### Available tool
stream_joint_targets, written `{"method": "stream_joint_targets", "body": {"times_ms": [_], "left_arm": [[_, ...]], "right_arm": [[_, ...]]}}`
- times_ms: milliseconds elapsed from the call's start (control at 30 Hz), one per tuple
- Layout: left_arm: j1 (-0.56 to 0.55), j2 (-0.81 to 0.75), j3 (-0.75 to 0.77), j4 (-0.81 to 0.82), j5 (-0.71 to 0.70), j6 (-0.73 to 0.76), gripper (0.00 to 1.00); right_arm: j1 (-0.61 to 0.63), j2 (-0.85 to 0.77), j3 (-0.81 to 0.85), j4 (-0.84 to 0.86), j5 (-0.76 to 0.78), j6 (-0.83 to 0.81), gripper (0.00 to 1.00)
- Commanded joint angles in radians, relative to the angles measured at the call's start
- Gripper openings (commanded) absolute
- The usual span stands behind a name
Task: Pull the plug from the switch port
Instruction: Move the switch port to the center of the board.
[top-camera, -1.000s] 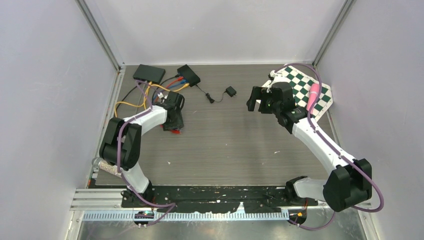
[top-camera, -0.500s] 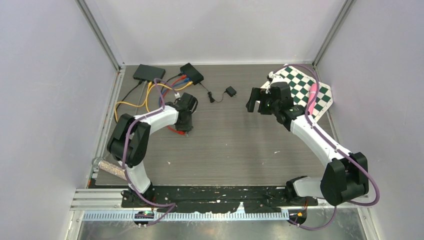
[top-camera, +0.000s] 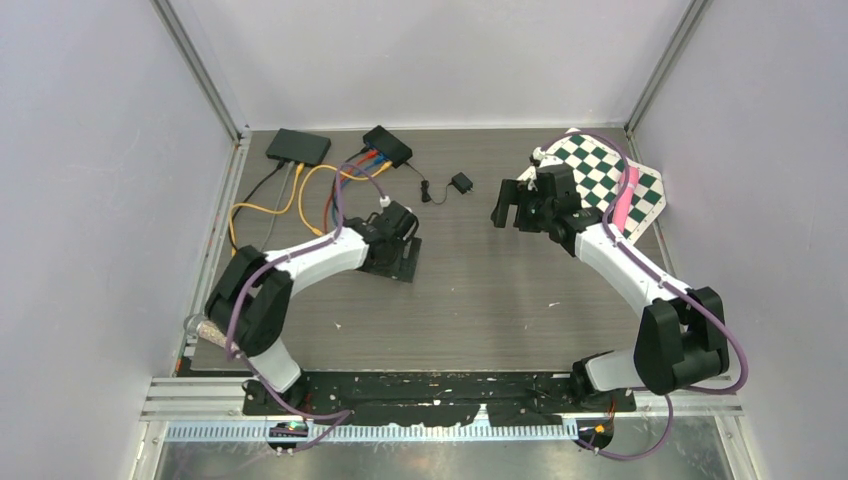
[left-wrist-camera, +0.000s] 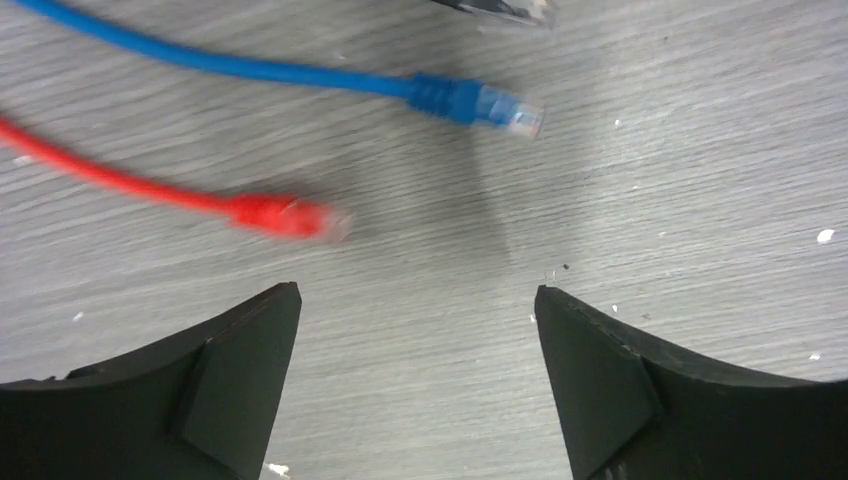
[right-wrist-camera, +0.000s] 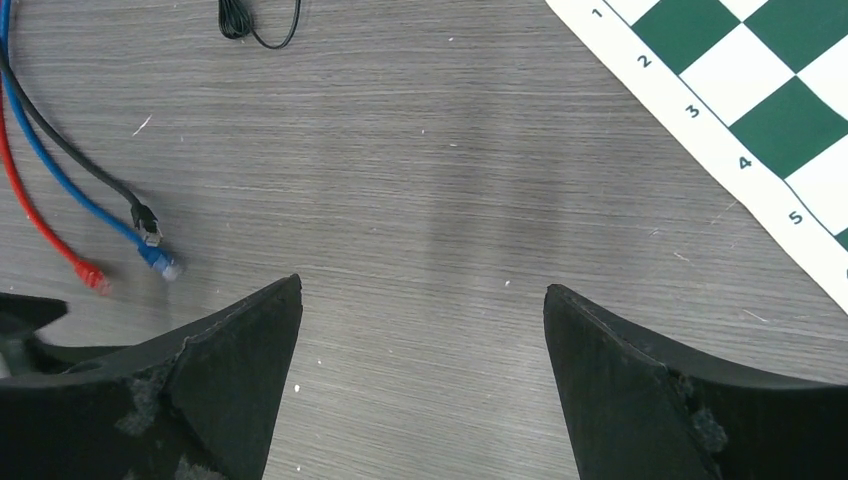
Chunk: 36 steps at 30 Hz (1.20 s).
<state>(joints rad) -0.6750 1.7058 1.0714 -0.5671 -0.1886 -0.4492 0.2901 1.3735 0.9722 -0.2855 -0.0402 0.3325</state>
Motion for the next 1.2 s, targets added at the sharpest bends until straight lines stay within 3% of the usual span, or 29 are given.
{"method": "stream_joint_targets", "body": {"times_ms": [0,233,400,533,933,1167], "left_arm": [[0.023,-0.173,0.033,-0.057,-0.127,0.049,0.99],[0.267,-0.266,0.064,-0.027,-0.082,0.094,0.99],[0.403,-0.174,0.149,-0.047,-0.073,0.105,0.99],[0.479,-0.09,0.21,-0.049,-0.053,0.096,0.94],[0.546,0.184,0.378,-0.109,-0.029,0.03,0.84],[0.548,0.23,0.392,-0.119,-0.027,0.026,0.56]], "right_arm": [[-0.008,0.01,0.039,0.022,-0.029,0.001,0.97],[-0.008,0.019,0.037,0.03,-0.068,0.004,0.97],[-0.009,0.033,0.046,0.029,-0.091,0.0,0.97],[-0.011,0.038,0.057,0.017,-0.095,-0.005,0.97],[-0.014,0.062,0.077,-0.027,-0.075,-0.03,0.97],[-0.016,0.083,0.093,-0.041,-0.069,-0.039,0.97]]}}
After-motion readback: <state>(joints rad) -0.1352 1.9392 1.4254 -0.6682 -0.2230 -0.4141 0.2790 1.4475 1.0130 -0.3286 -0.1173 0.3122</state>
